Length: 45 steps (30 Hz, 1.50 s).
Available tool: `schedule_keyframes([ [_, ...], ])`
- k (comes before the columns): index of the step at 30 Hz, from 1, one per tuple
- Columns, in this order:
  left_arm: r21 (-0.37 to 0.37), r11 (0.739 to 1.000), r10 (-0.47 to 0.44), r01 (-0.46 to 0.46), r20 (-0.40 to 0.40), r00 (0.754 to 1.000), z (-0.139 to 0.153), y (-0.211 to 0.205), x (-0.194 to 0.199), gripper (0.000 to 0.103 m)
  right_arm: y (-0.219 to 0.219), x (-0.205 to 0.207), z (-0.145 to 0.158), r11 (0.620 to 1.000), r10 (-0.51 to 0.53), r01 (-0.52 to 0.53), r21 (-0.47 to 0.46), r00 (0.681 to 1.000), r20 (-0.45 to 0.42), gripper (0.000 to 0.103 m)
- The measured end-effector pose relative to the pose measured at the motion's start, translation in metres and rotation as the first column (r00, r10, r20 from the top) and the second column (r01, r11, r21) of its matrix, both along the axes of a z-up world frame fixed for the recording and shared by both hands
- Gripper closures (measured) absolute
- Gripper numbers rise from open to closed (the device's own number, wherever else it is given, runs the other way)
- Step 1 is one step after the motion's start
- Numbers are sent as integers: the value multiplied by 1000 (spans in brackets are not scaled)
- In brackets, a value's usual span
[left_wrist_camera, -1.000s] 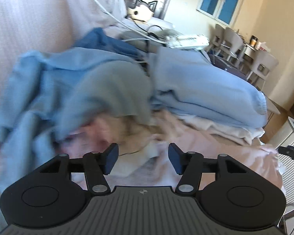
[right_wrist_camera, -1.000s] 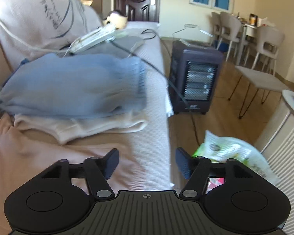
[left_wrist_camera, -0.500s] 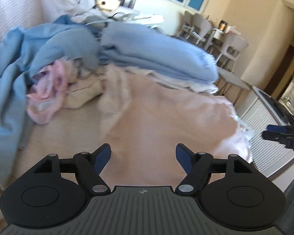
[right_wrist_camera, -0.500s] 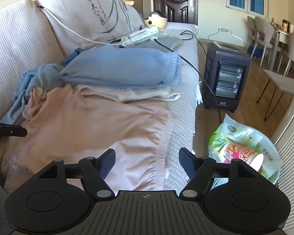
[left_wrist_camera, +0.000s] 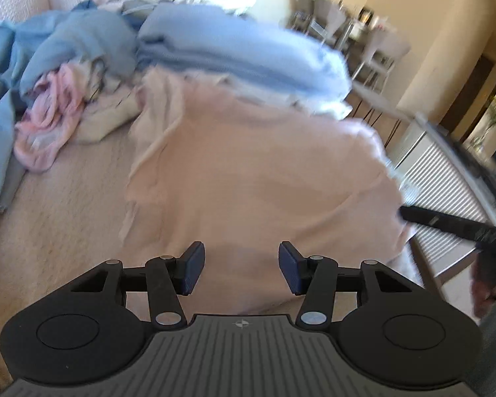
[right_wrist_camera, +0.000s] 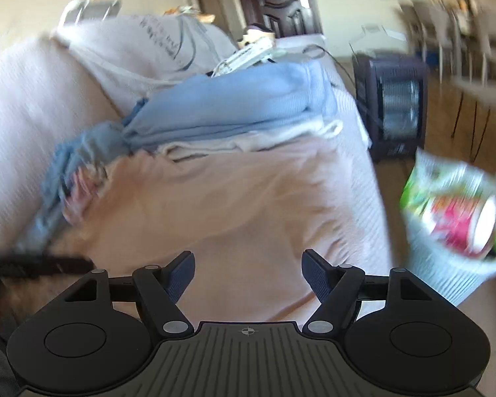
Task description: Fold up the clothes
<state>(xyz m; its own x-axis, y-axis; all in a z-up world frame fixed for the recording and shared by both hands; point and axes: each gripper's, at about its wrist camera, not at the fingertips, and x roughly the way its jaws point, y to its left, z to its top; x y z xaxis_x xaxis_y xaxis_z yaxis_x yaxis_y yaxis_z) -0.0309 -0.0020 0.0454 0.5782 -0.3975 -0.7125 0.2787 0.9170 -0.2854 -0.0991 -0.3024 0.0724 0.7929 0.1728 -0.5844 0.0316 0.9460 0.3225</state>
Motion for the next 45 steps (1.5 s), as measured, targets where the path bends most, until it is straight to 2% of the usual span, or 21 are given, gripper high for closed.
schedule_keyframes([
  [2, 12, 1000, 6, -6, -21, 1000, -6, 6, 0, 56, -4, -1, -7, 995, -22, 22, 93, 1000, -6, 29],
  [3, 14, 1000, 6, -5, -25, 1000, -8, 9, -1, 56, -4, 0, -10, 994, -29, 30, 109, 1000, -13, 29],
  [8, -7, 1000, 21, -21, -28, 999, -13, 18, -6, 56, 10, 7, -21, 995, -31, 37, 98, 998, -61, 29],
  [11, -37, 999, 23, -24, -30, 999, -13, 22, -6, 52, 18, 9, -25, 995, -45, 50, 83, 997, -64, 24],
  [13, -52, 998, 21, -22, -29, 999, -15, 23, -6, 49, 18, 9, -26, 993, -48, 54, 102, 997, -60, 18],
  [17, -60, 998, 15, -16, -12, 1000, -16, 22, -8, 44, 17, 6, -30, 987, -77, 85, 134, 995, -61, 17],
  [28, -137, 990, 21, -23, -13, 1000, -20, 29, -10, 35, 37, 5, -36, 994, -95, 98, 56, 994, -62, 6],
  [45, -127, 992, -7, 7, -1, 1000, -22, 25, -13, 26, 43, -4, -42, 989, -137, 139, 55, 990, -34, 1],
])
